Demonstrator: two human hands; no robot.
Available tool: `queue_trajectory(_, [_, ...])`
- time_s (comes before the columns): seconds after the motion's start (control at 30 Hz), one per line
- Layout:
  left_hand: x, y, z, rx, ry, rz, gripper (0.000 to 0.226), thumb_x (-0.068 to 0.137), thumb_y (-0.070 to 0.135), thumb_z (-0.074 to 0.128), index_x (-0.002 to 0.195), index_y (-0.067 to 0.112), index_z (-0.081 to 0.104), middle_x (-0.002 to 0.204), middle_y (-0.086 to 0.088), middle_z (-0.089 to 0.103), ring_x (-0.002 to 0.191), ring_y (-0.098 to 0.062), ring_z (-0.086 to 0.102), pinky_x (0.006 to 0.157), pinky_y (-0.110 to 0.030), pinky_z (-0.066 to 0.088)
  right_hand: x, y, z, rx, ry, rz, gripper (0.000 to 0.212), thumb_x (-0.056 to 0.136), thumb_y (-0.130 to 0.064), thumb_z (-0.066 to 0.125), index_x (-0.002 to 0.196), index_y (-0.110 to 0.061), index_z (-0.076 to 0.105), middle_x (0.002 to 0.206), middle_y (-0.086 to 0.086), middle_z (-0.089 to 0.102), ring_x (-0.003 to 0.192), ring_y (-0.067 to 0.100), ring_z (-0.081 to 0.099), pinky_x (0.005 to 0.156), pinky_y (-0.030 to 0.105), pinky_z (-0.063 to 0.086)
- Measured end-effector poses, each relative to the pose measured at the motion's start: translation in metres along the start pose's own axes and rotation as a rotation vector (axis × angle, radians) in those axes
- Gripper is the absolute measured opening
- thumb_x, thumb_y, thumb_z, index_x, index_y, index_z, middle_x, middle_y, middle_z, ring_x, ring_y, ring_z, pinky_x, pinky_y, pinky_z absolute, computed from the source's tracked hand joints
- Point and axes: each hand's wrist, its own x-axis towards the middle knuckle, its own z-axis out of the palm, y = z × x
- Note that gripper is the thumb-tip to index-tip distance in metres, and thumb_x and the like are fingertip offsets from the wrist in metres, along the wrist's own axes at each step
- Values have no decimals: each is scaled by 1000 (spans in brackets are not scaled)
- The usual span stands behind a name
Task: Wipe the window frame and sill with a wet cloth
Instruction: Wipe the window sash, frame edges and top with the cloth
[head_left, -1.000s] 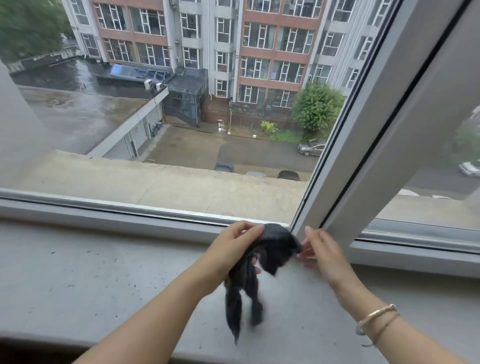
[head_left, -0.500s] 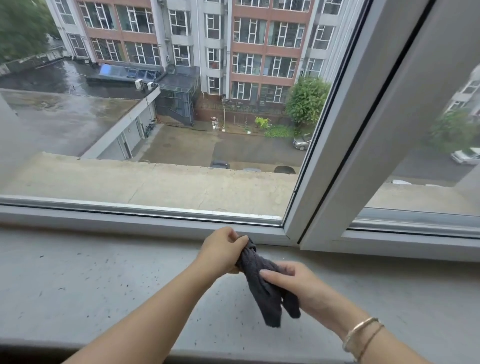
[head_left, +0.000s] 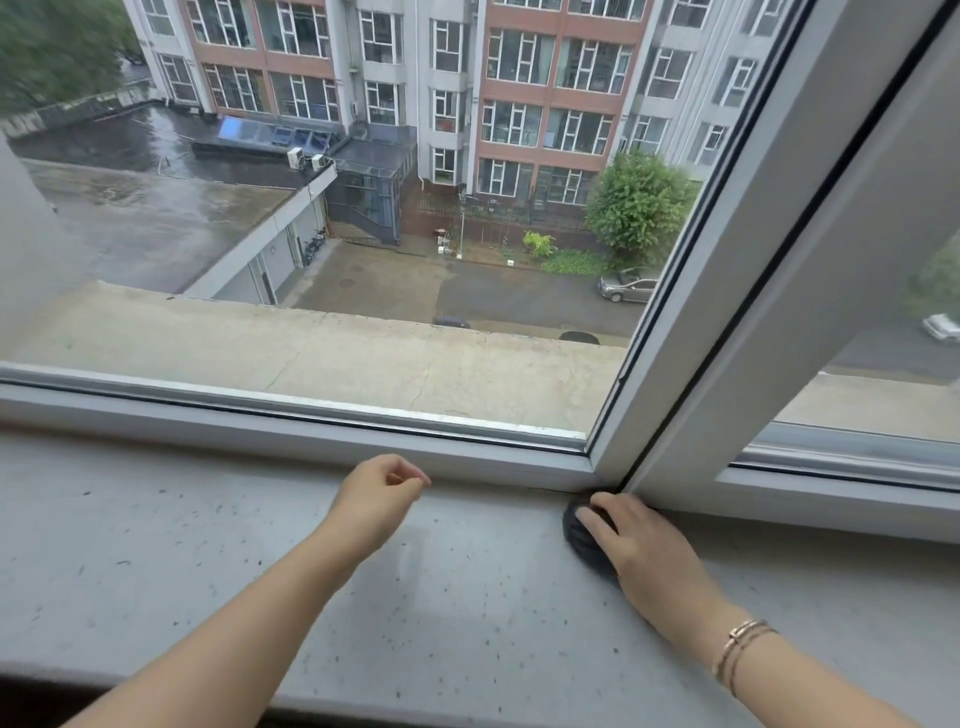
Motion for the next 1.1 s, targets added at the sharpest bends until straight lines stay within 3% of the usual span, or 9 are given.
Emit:
queue_trajectory(0.1, [9,-14,-14,15,47,-16,15,88,15,54,87,19,68,93,-3,66,80,-12,56,60,-23,39,-10,7,11,54,-134,40,65,66,-22,63,129,-15,50,130,3,43,116,23,44,93,34,50])
queue_trajectory(0.17, [16,-23,-26,26,90,-33,15,89,14,53,89,18,68,94,-3,65,79,-13,56,58,-23,39,-7,3,15,119,-187,50,63,74,-23,46,137,-16,44,137,2,38,125,22,36,103,38,41])
queue_trajectory(0.33, [29,-39,-51,13,201,-23,14,89,11,53,95,17,64,101,-3,63,89,-17,56,65,-27,40,47,-24,18,64,-143,-171,74,59,11,64,129,-10,52,128,9,49,112,26,47,89,35,52])
queue_trajectory(0.43, [34,-45,-59,-42,255,-31,20,89,12,53,108,16,58,110,-1,60,102,-19,54,79,-30,39,64,-16,-2,-145,-43,-434,46,77,8,50,120,-4,59,115,12,57,96,28,57,78,34,55])
queue_trajectory(0.53, [36,-51,-63,-62,319,-46,25,89,14,54,114,15,55,114,-2,59,106,-21,53,87,-32,41,62,12,-22,-298,22,-615,41,91,8,32,123,-2,56,120,13,55,105,28,55,86,36,53])
queue_trajectory(0.67, [35,-59,-64,-54,329,-47,26,90,16,54,115,16,53,117,-2,57,110,-22,51,92,-35,41,49,25,-25,-423,93,-583,43,94,7,31,133,-1,46,128,10,50,113,27,48,95,35,43])
queue_trajectory(0.83, [35,-66,-62,-62,295,-32,17,93,25,52,109,23,54,118,1,56,114,-22,50,99,-41,40,30,37,-14,-523,-180,-574,66,87,-37,40,146,-8,32,152,8,30,136,27,32,108,41,23])
queue_trajectory(0.9, [38,-67,-62,-75,304,-33,14,94,30,49,107,25,54,119,1,56,117,-23,48,101,-43,39,27,41,-15,-501,-209,-532,70,88,-44,39,149,-12,27,158,3,20,144,23,21,112,41,18])
queue_trajectory(1.1, [48,-72,-67,-114,347,-48,18,97,30,44,107,20,54,117,-2,54,111,-24,50,94,-38,39,44,34,4,-494,-40,-618,49,96,-6,29,145,-6,35,157,5,21,143,28,24,112,45,23])
